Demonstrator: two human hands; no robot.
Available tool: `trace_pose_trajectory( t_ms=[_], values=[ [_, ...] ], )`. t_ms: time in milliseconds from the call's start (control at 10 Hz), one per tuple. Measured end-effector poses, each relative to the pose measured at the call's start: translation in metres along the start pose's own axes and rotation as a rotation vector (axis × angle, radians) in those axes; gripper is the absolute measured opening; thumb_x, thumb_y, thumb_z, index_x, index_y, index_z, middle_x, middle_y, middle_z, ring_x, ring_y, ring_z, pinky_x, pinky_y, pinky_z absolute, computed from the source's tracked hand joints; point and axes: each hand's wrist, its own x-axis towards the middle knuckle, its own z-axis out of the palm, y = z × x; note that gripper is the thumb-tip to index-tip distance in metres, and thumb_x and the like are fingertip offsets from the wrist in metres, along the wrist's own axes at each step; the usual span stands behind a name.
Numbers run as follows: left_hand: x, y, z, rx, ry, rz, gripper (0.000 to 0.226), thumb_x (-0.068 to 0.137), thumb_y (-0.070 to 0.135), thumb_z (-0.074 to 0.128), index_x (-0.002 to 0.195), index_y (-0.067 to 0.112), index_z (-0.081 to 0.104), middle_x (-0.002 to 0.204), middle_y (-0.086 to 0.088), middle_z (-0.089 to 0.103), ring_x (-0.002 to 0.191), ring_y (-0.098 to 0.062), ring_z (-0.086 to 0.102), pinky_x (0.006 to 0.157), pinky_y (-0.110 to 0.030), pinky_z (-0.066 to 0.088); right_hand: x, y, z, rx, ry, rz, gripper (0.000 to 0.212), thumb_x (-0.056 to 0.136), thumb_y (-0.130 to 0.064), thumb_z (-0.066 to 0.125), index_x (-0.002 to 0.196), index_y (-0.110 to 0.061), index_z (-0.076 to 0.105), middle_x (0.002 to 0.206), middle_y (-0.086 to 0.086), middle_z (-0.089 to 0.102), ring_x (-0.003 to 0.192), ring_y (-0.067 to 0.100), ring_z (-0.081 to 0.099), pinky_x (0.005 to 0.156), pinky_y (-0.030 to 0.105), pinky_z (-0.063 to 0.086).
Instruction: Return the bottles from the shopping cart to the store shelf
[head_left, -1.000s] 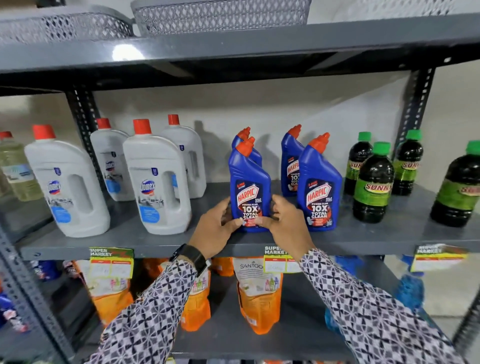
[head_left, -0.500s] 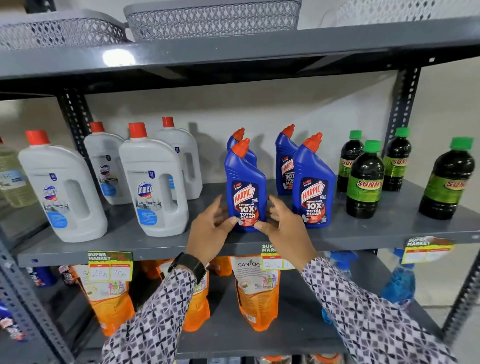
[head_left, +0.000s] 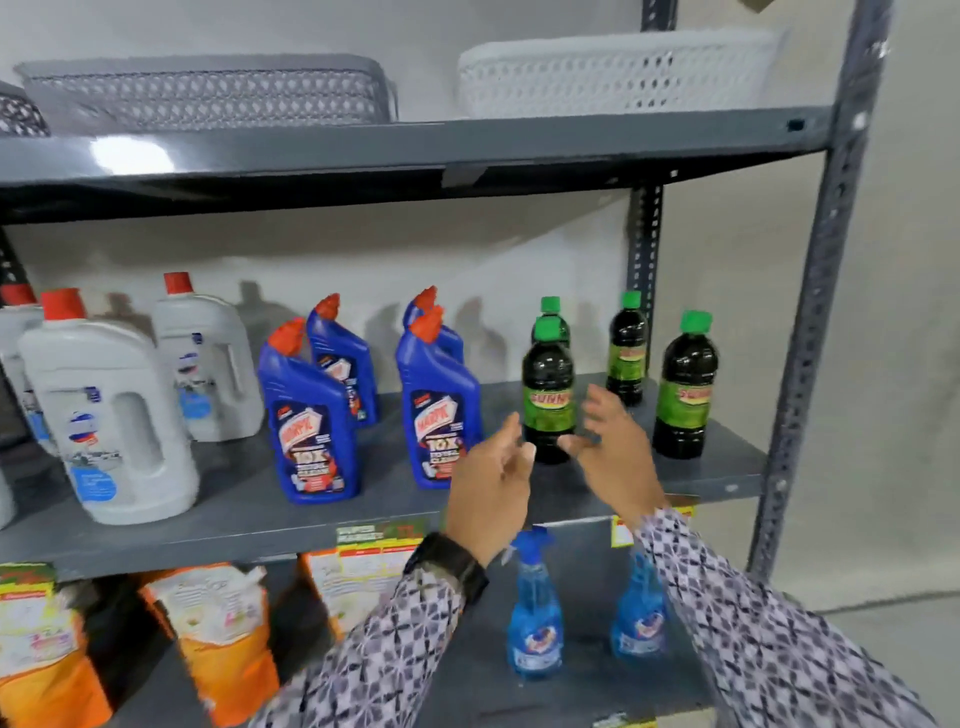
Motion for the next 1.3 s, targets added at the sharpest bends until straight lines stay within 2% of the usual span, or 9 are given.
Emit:
trace_pose_trajectory(
  t_ms=[100,200,300,400,700,900,1100,1200,1300],
  values=[
    [0.027,0.011,0.032,-0.004,-0.007,-0.161,0.067,0.104,0.035,0.046,0.162,0.014,0.017,0.161,-0.01,0.041,0.149,-0.025,0.041,0.12,-0.036,0.034,0.031,0.017,-0.007,0.003,-0.215,-0.007,0.076,0.068,-0.013,0.089,0.129,-0.04,0.054,0.131,-0.011,0.066,0.126,0.014,0.062,0.11,0.051,0.051],
    [0.05,0.005,0.042,-0.009,0.009,-0.178,0.065,0.105,0.034,0.044,0.162,0.018,0.017,0.163,-0.008,0.039,0.151,-0.025,0.038,0.124,-0.037,0.031,0.04,0.022,-0.009,0.014,-0.253,0.001,0.073,0.071,-0.002,0.086,0.136,-0.02,0.056,0.127,0.004,0.074,0.112,0.017,0.071,0.105,0.047,0.055],
    [0.063,-0.002,0.048,-0.017,-0.005,-0.154,0.055,0.102,0.03,0.049,0.155,0.021,0.036,0.15,-0.004,0.056,0.137,-0.022,0.054,0.12,-0.042,0.039,0.035,0.019,-0.02,0.001,-0.244,-0.009,0.066,0.078,0.002,0.082,0.136,-0.014,0.057,0.118,-0.001,0.074,0.106,0.013,0.07,0.101,0.035,0.054],
    [0.061,0.014,0.055,-0.051,-0.034,-0.121,0.048,0.102,0.023,0.055,0.148,0.02,0.043,0.137,0.001,0.06,0.117,-0.014,0.06,0.11,-0.033,0.044,0.033,0.021,-0.039,-0.013,-0.232,-0.018,0.061,0.082,0.0,0.08,0.136,-0.013,0.056,0.116,-0.003,0.07,0.113,0.018,0.069,0.106,0.037,0.053],
    [0.056,0.011,0.062,-0.152,-0.025,-0.079,0.047,0.093,0.015,0.068,0.128,0.038,0.048,0.133,-0.005,0.064,0.117,-0.011,0.062,0.112,-0.046,0.048,0.023,0.033,-0.065,0.027,-0.281,-0.083,0.061,0.088,0.001,0.076,0.142,-0.015,0.053,0.125,-0.001,0.068,0.114,0.01,0.067,0.104,0.025,0.05],
    [0.056,0.006,0.058,-0.21,-0.023,-0.093,0.049,0.093,0.013,0.068,0.132,0.035,0.048,0.127,-0.001,0.065,0.115,-0.009,0.062,0.111,-0.05,0.049,0.02,0.037,-0.057,0.029,-0.281,-0.109,0.062,0.089,0.002,0.074,0.145,-0.016,0.052,0.126,-0.006,0.067,0.102,-0.026,0.06,0.09,0.0,0.046],
    [0.052,0.005,0.057,-0.205,-0.046,-0.098,0.059,0.094,0.014,0.067,0.147,0.024,0.043,0.128,0.002,0.064,0.111,-0.001,0.061,0.113,-0.047,0.048,0.012,0.036,-0.056,-0.014,-0.248,-0.126,0.067,0.093,-0.004,0.072,0.152,-0.021,0.046,0.13,-0.007,0.065,0.118,0.003,0.063,0.11,0.029,0.049],
    [0.041,0.015,0.051,-0.187,-0.083,-0.12,0.065,0.095,0.017,0.065,0.153,0.025,0.036,0.146,-0.009,0.058,0.119,-0.01,0.061,0.113,-0.037,0.045,0.0,0.026,-0.056,-0.087,-0.245,-0.13,0.071,0.096,-0.013,0.071,0.158,-0.02,0.036,0.137,-0.006,0.062,0.12,-0.001,0.059,0.111,0.023,0.047],
    [0.022,0.018,0.04,-0.254,-0.092,-0.11,0.081,0.097,0.021,0.063,0.162,0.024,0.015,0.164,-0.01,0.036,0.148,-0.019,0.042,0.119,-0.033,0.037,-0.013,0.02,-0.056,-0.108,-0.041,-0.183,0.08,0.098,-0.03,0.069,0.163,-0.016,0.025,0.155,0.005,0.053,0.139,0.009,0.051,0.118,0.037,0.043]
  ],
)
